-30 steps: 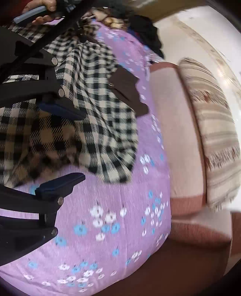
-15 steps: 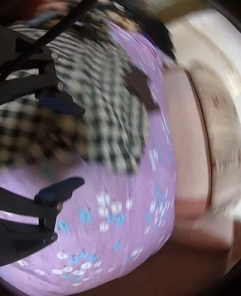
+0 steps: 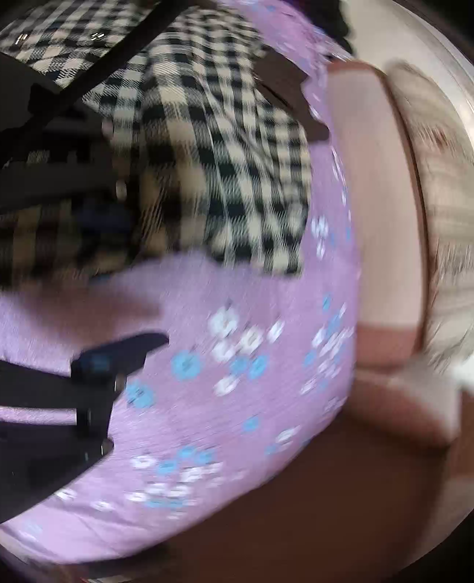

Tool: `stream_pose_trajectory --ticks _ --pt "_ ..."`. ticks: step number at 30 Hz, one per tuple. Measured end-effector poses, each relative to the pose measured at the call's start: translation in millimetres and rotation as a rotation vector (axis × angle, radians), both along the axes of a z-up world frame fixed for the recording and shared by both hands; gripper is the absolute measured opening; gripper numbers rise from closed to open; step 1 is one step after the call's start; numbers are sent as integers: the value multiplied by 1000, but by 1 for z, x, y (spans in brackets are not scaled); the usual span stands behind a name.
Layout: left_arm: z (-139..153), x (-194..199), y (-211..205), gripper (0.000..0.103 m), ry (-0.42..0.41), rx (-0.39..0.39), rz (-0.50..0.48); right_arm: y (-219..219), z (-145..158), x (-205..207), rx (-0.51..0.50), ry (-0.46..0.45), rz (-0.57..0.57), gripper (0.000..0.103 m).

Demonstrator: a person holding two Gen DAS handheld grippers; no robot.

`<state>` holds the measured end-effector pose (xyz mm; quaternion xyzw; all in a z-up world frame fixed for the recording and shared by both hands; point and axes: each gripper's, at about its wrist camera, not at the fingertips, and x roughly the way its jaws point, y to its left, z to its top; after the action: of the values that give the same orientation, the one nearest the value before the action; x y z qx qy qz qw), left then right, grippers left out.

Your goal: Fold large clothes

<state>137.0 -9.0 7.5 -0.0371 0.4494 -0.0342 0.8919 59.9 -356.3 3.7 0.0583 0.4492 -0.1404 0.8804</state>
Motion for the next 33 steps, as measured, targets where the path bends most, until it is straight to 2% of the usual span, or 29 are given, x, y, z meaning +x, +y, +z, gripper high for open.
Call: stream_pose_trajectory --ticks 3,5,10,12,14,15,17,20,21,22,23,25,26,29,31,33 --pt "-1 0 -1 28 -3 13 1 -9 -14 -4 -11 48 -10 63" --pt "-2 1 4 31 3 -11 11 -10 -14 -6 -15 45 -7 67" --pt "5 -7 13 33 12 -51 34 -2 9 -20 -62 49 26 67" --pt "14 -15 16 34 4 -65 39 3 21 -29 -111 36 49 67" --pt "24 -26 16 36 -13 -71 29 10 32 -44 -201 18 56 69" --pt "28 -31 17 40 -21 -69 26 13 35 -45 -248 12 52 69" --pt "37 -40 20 46 -37 -66 31 14 41 -50 -276 -12 43 69" --pt "46 -50 28 47 -40 -77 40 10 53 -54 -188 -94 22 68" --pt "49 -53 32 47 -38 -82 44 9 57 -53 -128 -126 24 61" --pt "52 -57 36 47 -40 -88 50 11 59 -48 -50 -156 35 51" --pt "55 -60 40 47 -45 -89 54 12 58 -41 5 -167 46 48" --pt "60 -65 51 47 -51 -80 69 19 54 -23 92 -172 74 34" --pt "63 -68 57 47 -51 -75 81 23 48 -11 154 -168 97 32" --pt "75 -79 87 47 -67 -75 128 37 28 14 241 -122 131 32" --pt "85 -86 116 49 -84 -46 183 45 6 29 308 -20 171 32" --pt "90 -92 144 54 -96 -15 247 51 -15 34 299 71 161 31"
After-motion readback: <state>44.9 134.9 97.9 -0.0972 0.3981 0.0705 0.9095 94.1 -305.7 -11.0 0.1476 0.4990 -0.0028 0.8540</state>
